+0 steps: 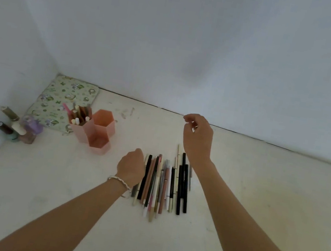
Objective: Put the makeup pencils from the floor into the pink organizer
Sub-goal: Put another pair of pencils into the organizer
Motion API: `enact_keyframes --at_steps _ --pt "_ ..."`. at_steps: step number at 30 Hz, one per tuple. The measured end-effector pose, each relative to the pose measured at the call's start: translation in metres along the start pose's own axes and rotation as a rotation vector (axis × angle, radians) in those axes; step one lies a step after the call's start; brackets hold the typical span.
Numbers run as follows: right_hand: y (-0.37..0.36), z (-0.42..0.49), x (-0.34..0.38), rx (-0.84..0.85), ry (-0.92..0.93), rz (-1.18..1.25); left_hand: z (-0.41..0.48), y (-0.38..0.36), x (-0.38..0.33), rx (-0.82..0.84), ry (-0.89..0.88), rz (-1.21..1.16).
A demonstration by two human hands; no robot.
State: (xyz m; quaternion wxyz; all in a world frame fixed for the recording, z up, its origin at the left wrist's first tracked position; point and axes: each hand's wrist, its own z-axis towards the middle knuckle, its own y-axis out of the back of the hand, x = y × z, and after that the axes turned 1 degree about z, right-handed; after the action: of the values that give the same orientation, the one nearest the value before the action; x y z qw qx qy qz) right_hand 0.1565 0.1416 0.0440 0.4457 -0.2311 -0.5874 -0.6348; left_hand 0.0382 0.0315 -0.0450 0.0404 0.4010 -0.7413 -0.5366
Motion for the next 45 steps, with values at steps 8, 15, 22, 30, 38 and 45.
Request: enact_keyframes --at_steps 8,15,22,30,38,45 --pt "0.004 -0.01 -0.028 0.046 -0.095 0.028 0.007 0.005 0.001 -0.027 0.037 -0.248" --pt "-0.049 -0.016 -0.018 0.538 -0.06 -0.492 0.003 0.083 -0.005 -0.408 -0.141 -0.618" --pt "-0.091 -0.026 -0.033 0.629 0.06 -0.908 -0.014 0.107 0.005 -0.522 -0.164 -0.667" --pt "-0.092 0.002 -0.008 0.456 -0.251 -0.315 -0.02 0.126 0.031 -0.643 -0.26 -0.769" --pt "-0.064 0.041 0.098 -0.082 0.035 0.406 -0.01 0.184 0.087 -1.066 -0.251 -0.785" --pt "-0.093 0.009 0.142 -0.061 0.274 0.455 0.0 0.15 0.117 -0.977 -0.256 -0.396"
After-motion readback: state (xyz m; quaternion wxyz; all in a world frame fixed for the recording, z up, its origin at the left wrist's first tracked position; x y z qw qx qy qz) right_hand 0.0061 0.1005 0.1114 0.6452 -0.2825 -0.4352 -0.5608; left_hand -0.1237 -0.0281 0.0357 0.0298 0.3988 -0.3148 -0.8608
